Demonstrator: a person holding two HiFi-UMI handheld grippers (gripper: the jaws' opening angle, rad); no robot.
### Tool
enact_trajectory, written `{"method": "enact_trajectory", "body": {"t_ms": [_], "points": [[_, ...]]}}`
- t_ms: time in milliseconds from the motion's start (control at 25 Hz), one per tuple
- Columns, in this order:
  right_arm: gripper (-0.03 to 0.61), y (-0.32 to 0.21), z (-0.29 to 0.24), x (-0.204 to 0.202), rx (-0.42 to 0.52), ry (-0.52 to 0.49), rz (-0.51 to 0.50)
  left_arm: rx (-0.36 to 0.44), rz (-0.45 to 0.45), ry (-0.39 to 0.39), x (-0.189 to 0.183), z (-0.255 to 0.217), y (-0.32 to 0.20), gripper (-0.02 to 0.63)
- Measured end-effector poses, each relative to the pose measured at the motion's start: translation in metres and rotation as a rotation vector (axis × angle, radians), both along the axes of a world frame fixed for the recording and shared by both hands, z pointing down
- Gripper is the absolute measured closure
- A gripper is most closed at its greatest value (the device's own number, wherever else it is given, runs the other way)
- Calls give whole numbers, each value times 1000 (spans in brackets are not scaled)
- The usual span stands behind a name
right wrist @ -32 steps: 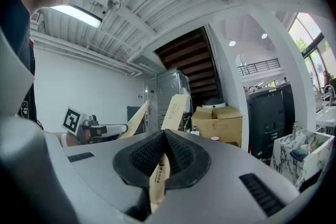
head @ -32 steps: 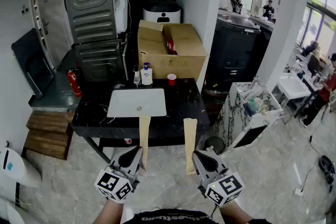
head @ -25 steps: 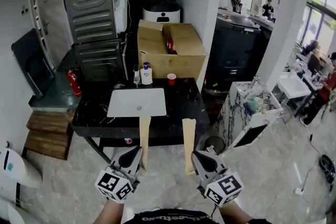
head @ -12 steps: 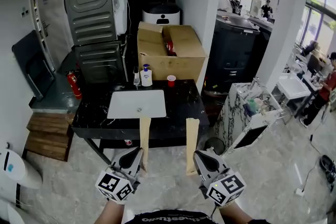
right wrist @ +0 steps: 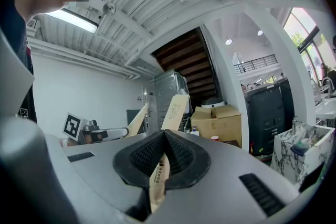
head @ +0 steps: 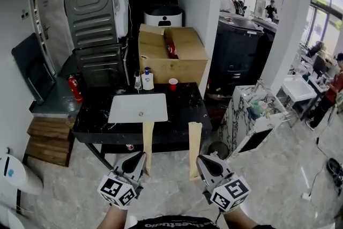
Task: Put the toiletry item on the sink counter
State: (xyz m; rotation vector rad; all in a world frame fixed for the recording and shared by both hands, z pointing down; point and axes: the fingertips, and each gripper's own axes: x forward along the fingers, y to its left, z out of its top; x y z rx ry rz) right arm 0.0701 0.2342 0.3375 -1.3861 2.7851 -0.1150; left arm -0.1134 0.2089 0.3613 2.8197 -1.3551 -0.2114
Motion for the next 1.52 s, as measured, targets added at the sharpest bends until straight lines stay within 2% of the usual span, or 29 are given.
{"method": "enact_trajectory", "body": {"t_ms": [760, 1160, 1520], "points": [[540, 0, -4, 40, 1, -10, -13, -22, -24, 22, 40, -2, 0, 594], [540, 1, 5, 70, -9, -25, -36, -20, -28, -4, 73, 6, 1, 594], [540, -32, 19, 76, -39, -34, -38, -45, -36, 5, 79, 15, -31, 594]]}}
